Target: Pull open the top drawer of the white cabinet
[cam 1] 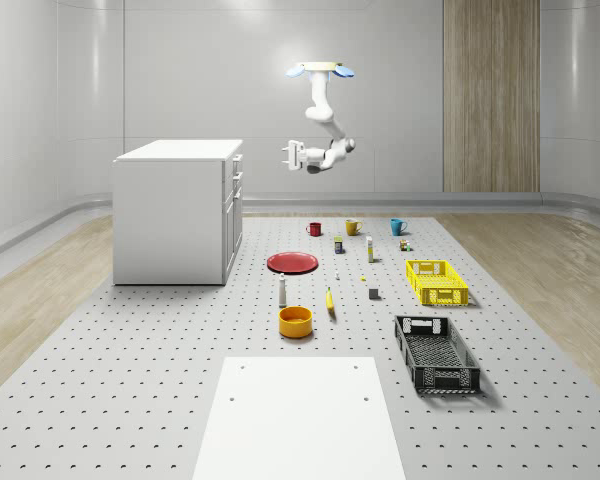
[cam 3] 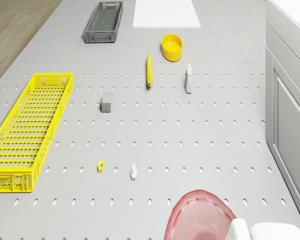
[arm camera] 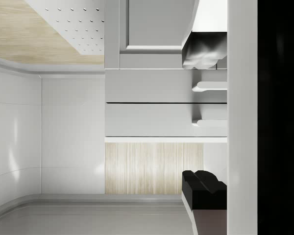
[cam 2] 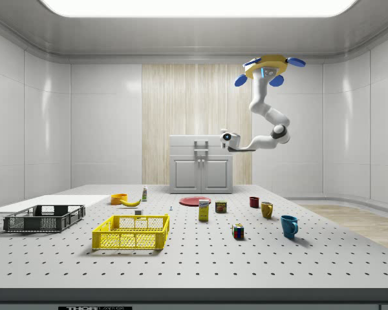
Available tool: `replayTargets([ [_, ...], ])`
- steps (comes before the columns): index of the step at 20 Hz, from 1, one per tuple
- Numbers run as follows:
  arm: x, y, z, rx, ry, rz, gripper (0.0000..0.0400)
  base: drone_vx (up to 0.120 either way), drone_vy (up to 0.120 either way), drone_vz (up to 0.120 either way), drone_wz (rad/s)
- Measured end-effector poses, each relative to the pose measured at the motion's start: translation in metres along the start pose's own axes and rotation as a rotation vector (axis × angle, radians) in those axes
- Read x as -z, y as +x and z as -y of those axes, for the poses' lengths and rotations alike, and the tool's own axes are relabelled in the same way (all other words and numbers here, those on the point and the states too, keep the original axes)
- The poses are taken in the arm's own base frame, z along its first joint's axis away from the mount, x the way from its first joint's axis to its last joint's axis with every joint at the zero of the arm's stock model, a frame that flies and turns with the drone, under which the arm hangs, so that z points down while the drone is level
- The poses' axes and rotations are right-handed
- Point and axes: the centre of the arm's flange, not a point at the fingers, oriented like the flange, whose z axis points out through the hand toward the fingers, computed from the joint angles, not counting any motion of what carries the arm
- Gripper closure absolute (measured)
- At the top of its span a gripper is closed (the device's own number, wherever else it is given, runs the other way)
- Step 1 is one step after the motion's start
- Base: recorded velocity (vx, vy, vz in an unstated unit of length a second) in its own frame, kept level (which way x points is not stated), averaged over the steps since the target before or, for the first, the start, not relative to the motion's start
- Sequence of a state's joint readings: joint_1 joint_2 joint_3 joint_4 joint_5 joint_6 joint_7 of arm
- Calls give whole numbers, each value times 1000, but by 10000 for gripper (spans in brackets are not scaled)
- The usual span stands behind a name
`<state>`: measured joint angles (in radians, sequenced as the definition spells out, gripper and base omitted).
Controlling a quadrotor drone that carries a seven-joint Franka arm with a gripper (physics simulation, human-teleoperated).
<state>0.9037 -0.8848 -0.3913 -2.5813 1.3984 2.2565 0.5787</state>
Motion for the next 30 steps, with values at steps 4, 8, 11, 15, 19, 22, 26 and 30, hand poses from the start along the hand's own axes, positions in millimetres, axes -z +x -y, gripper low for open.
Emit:
replayTargets([
  [4, -24, 0, 0, 0, 0, 0, 95, 0, 0, 0, 0],
  [8, -43, 0, 0, 0, 0, 0, 95, 100, 0, 0, 0],
  [11, -52, 0, 0, 0, 0, 0, 95, 120, 0, 0, 0],
  [15, -59, 1, 0, 0, 0, 1, 95, 120, 0, 0, 0],
  [19, -62, 1, 0, 0, 0, 1, 95, 120, 0, 0, 0],
  [22, -63, 1, 0, 0, 1, 1, 95, 120, 0, 0, 0],
  [26, -63, 1, 0, 0, 1, 1, 95, 120, 0, 0, 0],
  [30, -67, 1, 0, 0, 1, 0, 95, 60, 0, 0, 0],
])
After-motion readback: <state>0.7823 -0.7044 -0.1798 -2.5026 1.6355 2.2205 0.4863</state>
